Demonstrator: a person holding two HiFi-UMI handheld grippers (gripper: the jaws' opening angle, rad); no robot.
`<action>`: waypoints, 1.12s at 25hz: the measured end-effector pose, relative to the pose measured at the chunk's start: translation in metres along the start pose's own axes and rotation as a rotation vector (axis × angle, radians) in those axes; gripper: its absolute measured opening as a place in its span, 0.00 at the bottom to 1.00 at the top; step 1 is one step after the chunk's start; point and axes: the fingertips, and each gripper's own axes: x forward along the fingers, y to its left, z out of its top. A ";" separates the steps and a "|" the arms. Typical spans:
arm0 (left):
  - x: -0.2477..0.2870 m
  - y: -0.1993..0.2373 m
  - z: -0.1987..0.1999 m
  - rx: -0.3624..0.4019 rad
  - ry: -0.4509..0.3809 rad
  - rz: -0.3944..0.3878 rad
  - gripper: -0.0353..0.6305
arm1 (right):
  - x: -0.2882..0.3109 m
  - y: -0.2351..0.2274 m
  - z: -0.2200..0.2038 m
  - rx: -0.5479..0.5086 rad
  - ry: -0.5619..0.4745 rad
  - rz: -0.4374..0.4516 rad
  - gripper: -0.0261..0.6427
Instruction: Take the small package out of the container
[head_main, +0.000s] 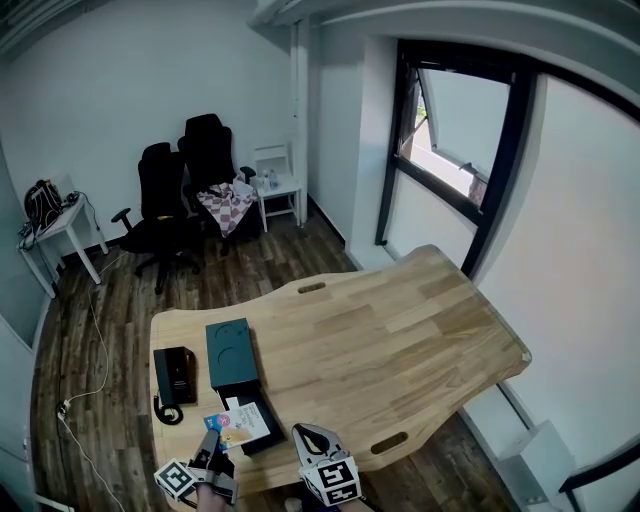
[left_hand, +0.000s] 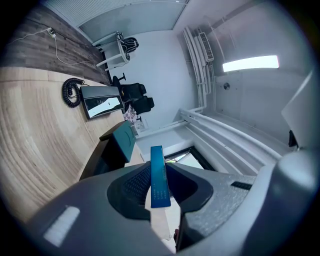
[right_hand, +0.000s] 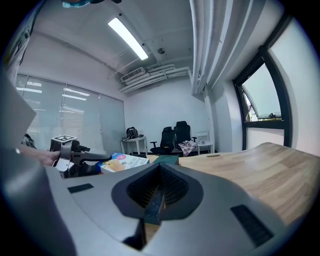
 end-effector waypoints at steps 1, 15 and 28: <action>0.001 -0.001 -0.002 -0.003 0.003 -0.004 0.20 | 0.000 0.000 0.000 0.000 0.002 0.001 0.05; 0.008 -0.010 -0.004 -0.038 0.013 -0.023 0.20 | 0.005 -0.006 0.001 -0.018 0.008 -0.016 0.05; 0.007 -0.001 -0.001 -0.030 0.013 -0.022 0.20 | 0.010 -0.005 -0.001 -0.011 0.015 -0.015 0.05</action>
